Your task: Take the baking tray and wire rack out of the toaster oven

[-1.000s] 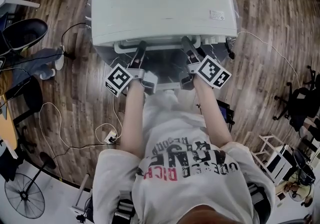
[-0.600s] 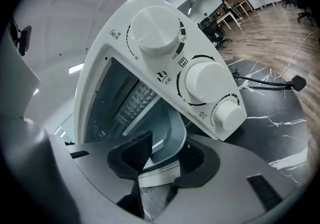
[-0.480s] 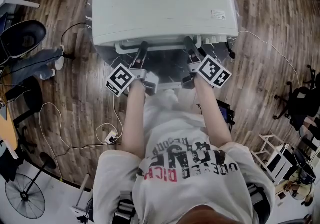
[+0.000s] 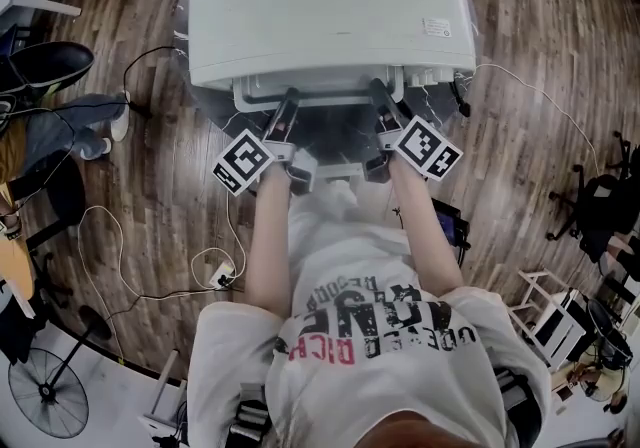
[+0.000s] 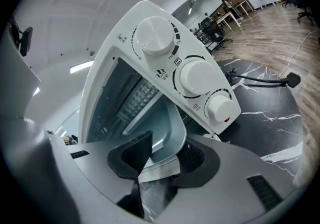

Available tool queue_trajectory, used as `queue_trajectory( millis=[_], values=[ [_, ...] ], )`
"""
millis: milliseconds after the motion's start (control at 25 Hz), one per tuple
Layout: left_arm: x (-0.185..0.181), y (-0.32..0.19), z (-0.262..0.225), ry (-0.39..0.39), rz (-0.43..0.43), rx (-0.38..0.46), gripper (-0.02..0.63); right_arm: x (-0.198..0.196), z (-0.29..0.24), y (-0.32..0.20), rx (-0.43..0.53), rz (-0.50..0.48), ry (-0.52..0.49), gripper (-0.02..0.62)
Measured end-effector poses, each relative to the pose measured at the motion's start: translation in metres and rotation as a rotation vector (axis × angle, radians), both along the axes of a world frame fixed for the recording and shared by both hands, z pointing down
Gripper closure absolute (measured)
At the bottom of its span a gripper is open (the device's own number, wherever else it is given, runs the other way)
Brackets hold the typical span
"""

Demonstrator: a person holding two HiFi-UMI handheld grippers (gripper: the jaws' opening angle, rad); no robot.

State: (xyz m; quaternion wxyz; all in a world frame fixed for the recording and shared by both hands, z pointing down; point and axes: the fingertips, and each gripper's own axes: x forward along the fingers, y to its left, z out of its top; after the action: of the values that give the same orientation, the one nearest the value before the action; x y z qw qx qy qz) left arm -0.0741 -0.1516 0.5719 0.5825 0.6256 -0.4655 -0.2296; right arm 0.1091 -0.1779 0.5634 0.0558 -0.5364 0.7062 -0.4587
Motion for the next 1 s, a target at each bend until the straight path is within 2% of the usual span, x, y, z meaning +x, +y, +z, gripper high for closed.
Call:
queue_trajectory(
  millis=[1000],
  values=[
    [0.001,0.026,0.006,-0.016,-0.026,-0.021,0.511,0.000,0.007,0.024,-0.006,-0.025,-0.013,0.460]
  ],
)
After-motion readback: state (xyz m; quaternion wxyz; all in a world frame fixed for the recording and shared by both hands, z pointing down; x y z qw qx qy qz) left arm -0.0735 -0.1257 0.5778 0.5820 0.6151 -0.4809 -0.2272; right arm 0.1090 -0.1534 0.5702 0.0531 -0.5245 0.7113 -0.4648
